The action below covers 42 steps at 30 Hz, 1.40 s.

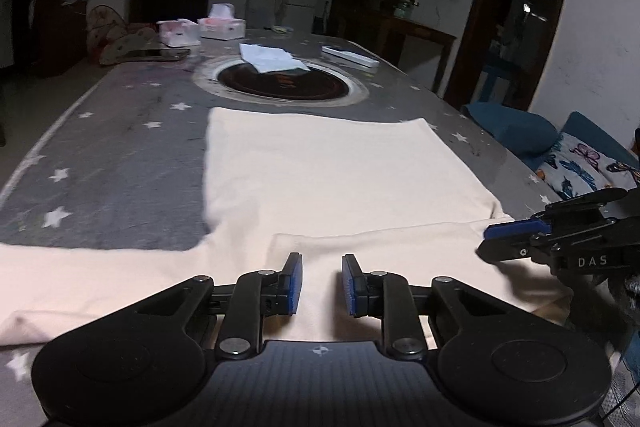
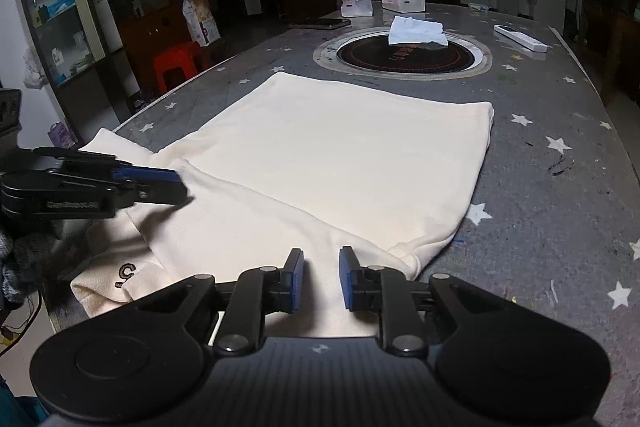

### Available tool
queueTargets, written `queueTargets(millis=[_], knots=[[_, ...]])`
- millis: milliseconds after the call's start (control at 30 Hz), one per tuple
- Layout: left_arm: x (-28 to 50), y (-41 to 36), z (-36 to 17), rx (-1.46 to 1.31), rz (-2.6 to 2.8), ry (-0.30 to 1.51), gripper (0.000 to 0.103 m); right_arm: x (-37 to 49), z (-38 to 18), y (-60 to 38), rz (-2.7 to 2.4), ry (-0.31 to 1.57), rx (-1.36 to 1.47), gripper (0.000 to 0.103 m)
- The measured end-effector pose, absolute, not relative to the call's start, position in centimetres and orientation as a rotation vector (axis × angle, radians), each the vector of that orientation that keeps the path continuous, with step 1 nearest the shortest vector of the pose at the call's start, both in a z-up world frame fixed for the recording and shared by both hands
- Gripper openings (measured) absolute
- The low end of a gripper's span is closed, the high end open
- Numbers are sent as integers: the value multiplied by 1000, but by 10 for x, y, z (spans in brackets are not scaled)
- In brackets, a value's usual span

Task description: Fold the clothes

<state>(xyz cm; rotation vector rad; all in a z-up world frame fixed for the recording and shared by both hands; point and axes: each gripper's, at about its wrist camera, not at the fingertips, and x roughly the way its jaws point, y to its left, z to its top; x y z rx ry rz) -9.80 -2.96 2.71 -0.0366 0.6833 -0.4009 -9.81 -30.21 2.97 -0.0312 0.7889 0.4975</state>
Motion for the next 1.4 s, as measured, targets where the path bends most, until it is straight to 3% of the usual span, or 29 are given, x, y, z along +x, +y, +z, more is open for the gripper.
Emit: queueTargets(millis=[300,833,1267,1300,1400], knots=[[-110,-15,31,-59,-368,664,24,-102,32,-289,496,781,-75,38],[-145,105,44,-189,119,628,32,-105,31,-210,649,761,-214,42],[-122,161,21,-243,320,666,37,-115,45,-217,642,742,-197,42],[-120,161,21,-236,319,662,36,-115,45,-219,637,742,-194,42],[-117,161,22,-221,312,651,18,-117,47,-227,619,740,-181,42]])
